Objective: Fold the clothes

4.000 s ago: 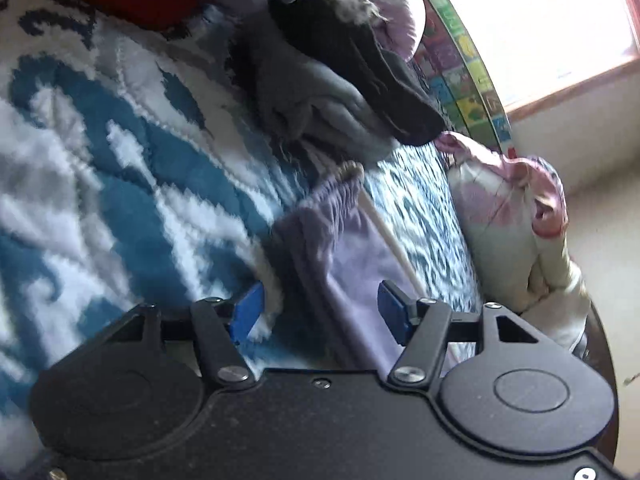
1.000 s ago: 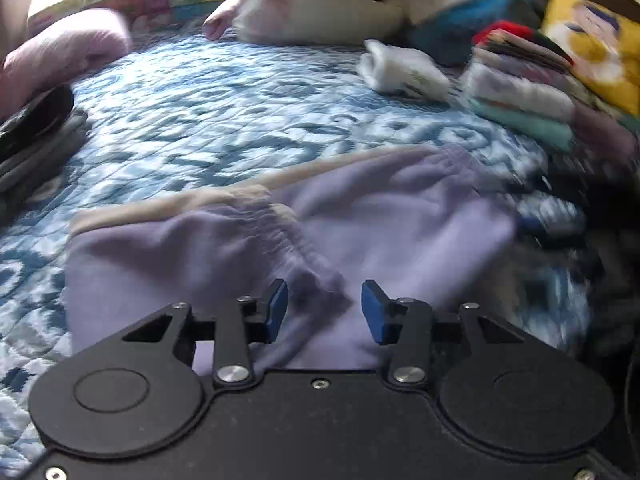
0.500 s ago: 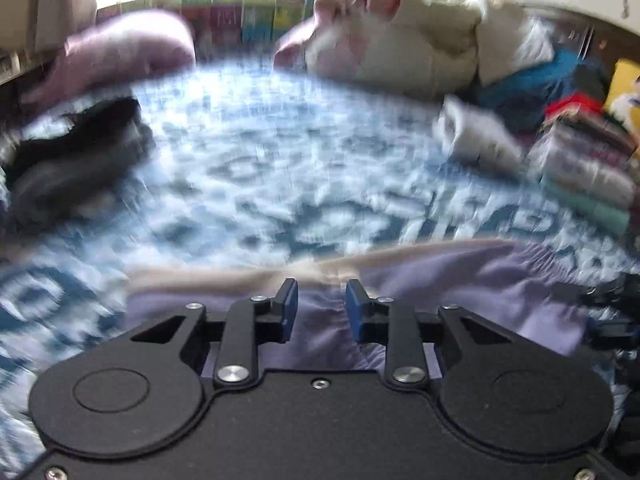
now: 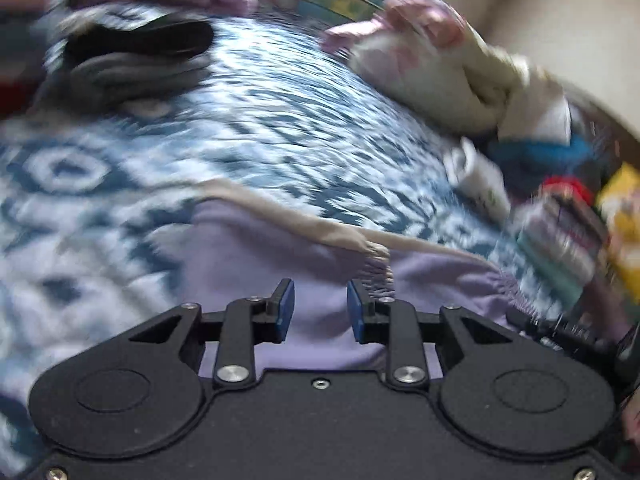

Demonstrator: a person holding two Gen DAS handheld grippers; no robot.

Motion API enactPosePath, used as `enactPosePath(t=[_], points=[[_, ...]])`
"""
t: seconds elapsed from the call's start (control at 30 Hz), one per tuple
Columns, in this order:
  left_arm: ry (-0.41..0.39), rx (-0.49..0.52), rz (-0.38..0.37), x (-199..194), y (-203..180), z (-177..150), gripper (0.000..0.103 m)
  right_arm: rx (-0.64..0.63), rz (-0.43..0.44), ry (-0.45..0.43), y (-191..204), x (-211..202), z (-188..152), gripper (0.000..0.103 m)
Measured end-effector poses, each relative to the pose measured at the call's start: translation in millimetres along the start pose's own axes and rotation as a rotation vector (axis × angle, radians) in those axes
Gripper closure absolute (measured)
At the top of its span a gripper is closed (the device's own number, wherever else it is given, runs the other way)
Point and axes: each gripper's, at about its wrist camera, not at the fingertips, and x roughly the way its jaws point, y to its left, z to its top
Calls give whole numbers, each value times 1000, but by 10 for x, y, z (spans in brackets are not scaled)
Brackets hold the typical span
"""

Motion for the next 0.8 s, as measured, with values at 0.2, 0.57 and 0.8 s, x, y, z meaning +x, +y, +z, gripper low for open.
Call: enactPosePath(t=[0.2, 0.57, 0.8], points=[[-75, -150, -33, -299, 330, 58, 66, -95, 9, -71, 500, -137, 44, 75], [-118, -246, -64, -445, 741, 63, 63, -616, 67, -101, 2104, 84, -273, 75], [-136, -260, -49, -504, 892, 90, 63, -758, 143, 231, 2561, 695, -1074, 61]])
